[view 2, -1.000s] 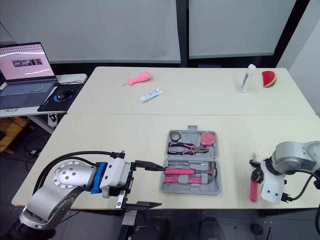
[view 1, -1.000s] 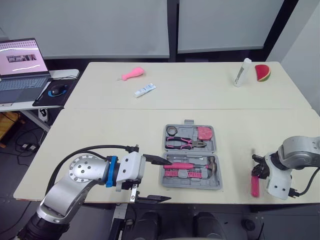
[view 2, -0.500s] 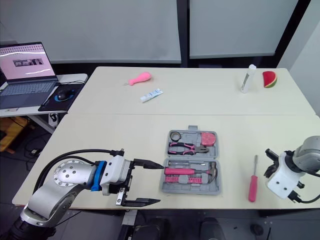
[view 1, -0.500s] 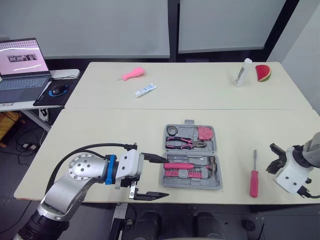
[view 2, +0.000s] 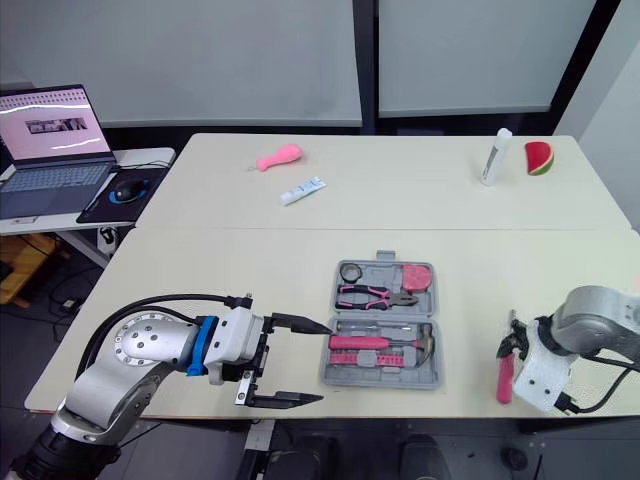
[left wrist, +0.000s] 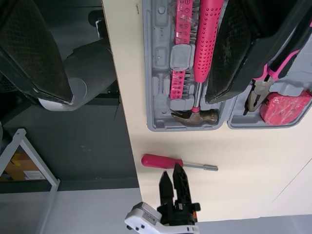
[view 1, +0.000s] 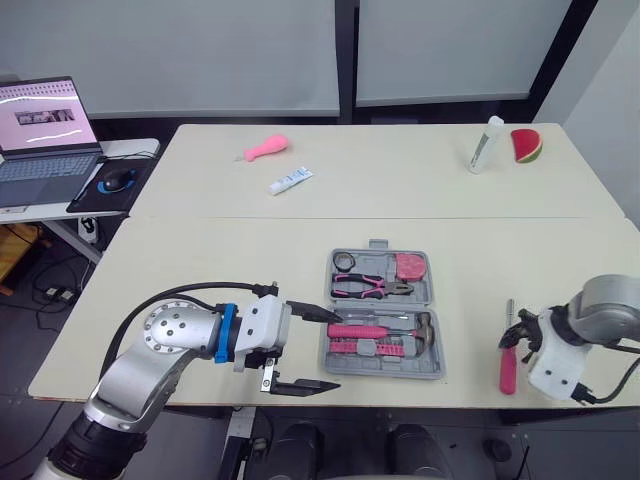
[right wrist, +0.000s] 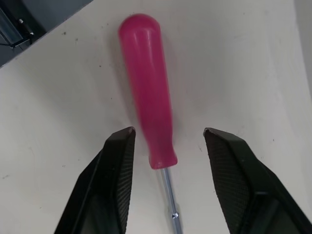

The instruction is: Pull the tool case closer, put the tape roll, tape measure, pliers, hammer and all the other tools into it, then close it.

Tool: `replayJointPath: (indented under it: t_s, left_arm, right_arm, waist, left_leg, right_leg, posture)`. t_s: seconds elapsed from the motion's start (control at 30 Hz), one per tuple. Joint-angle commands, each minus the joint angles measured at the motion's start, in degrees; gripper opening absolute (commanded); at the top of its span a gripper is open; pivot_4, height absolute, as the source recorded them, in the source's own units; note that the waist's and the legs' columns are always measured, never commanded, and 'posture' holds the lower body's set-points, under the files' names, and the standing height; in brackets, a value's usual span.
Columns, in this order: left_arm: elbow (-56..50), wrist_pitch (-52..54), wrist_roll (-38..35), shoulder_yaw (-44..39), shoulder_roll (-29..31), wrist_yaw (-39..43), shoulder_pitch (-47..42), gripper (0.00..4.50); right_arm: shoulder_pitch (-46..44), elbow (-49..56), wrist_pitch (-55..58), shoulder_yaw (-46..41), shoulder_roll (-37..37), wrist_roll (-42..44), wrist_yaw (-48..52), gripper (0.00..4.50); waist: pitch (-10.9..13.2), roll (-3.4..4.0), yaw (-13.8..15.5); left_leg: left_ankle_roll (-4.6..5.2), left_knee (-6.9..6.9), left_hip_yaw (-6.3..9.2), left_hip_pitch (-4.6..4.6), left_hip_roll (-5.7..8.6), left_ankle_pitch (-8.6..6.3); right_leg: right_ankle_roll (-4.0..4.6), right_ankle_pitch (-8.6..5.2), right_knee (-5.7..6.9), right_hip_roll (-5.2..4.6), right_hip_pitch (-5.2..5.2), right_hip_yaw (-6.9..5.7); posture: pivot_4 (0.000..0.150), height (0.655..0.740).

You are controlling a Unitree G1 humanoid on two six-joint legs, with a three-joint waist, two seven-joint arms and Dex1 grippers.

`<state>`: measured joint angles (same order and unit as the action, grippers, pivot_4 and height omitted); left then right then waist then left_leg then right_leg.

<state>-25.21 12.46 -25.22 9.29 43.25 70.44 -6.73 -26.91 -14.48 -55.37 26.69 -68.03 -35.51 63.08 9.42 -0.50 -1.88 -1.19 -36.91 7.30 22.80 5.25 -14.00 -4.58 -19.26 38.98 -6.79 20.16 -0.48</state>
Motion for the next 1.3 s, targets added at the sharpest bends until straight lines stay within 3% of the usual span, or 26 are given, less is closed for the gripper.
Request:
replayJointPath:
  t_s: [0.03, 0.4, 0.83, 1.0, 1.1, 1.2, 1.27, 1.3]
  left_arm:
    - [-2.6, -0.4, 0.0, -0.9, 1.1, -0.3, 1.6, 4.5]
    - [-3.8, -0.2, -0.3, -1.7, 2.1, -1.6, 3.3, 4.5]
    - [-3.3, 0.0, -0.3, -1.4, 2.1, -1.4, 2.6, 4.5]
    - [-3.3, 0.0, -0.3, -1.2, 2.1, -1.3, 2.4, 4.5]
    - [-2.9, 0.0, -0.3, -1.4, 2.1, -1.2, 1.9, 4.5]
    - [-2.7, -0.2, -0.2, -1.9, 2.0, -1.6, 2.1, 4.5]
    - [-2.5, -0.3, -0.2, -2.2, 1.7, -2.2, 2.4, 4.5]
    - [-2.3, -0.5, -0.1, -2.2, 1.6, -2.3, 2.4, 4.5]
  right_arm:
    - [-2.8, -2.3, -2.4, 0.9, 0.7, -4.6, -2.0, 2.78]
    - [-6.7, -7.5, -5.8, 4.9, 4.3, -11.1, -5.1, 2.78]
    - [-5.3, -6.7, -5.0, 5.4, 3.7, -8.4, -2.6, 0.68]
    - [-3.9, -6.6, -3.9, 4.5, 2.2, -6.0, -2.1, 0.63]
    - [-2.7, -5.6, -1.4, 2.8, 0.4, -1.7, -0.8, 0.63]
    - [0.6, -2.0, 7.4, -0.9, -1.4, 9.5, 2.9, 0.63]
    - [4.9, 2.3, 17.7, -5.2, -3.0, 18.5, 5.8, 0.63]
    - [9.0, 6.5, 29.6, -9.1, -3.6, 25.7, 7.4, 0.63]
  waist:
    - [0.0, 0.0, 0.0]
    - [0.0, 0.0, 0.1]
    - [0.0, -0.03, 0.1]
    - [0.0, -0.02, 0.1]
    - [0.0, -0.02, 0.1]
    - [0.0, -0.03, 0.2]
    - [0.0, -0.02, 0.2]
    - [0.0, -0.02, 0.3]
  left_leg:
    - [0.0, 0.01, 0.0, 0.0, -0.02, 0.0]
    - [-0.01, 0.0, 0.01, -0.01, -0.01, 0.0]
    - [-0.01, -0.01, 0.04, -0.03, -0.03, 0.0]
    - [-0.01, -0.01, 0.04, -0.03, -0.03, 0.0]
    - [0.0, -0.01, 0.04, -0.02, -0.02, 0.0]
    - [0.0, -0.01, 0.03, -0.01, -0.01, 0.0]
    - [0.01, 0.0, 0.04, 0.01, -0.01, 0.0]
    - [0.02, 0.0, 0.04, 0.0, -0.02, -0.01]
  right_leg:
    - [0.0, 0.0, 0.0, 0.02, 0.01, 0.0]
    - [0.0, 0.0, 0.0, 0.01, 0.0, 0.0]
    - [0.01, 0.0, 0.0, 0.04, -0.04, -0.02]
    - [0.01, 0.0, 0.0, 0.03, -0.04, -0.02]
    - [0.01, 0.0, -0.01, 0.03, -0.04, -0.02]
    - [0.01, 0.0, -0.01, 0.0, -0.05, -0.02]
    - [0.01, 0.0, -0.02, -0.01, -0.05, -0.04]
    - [0.01, 0.0, -0.02, -0.01, -0.06, -0.03]
  posture:
    - [0.15, 0.74]
    - [0.15, 0.74]
    - [0.15, 0.74]
    - [0.15, 0.74]
    - [0.15, 0.74]
    - [0.15, 0.74]
    - [0.15, 0.74]
    - [0.15, 0.74]
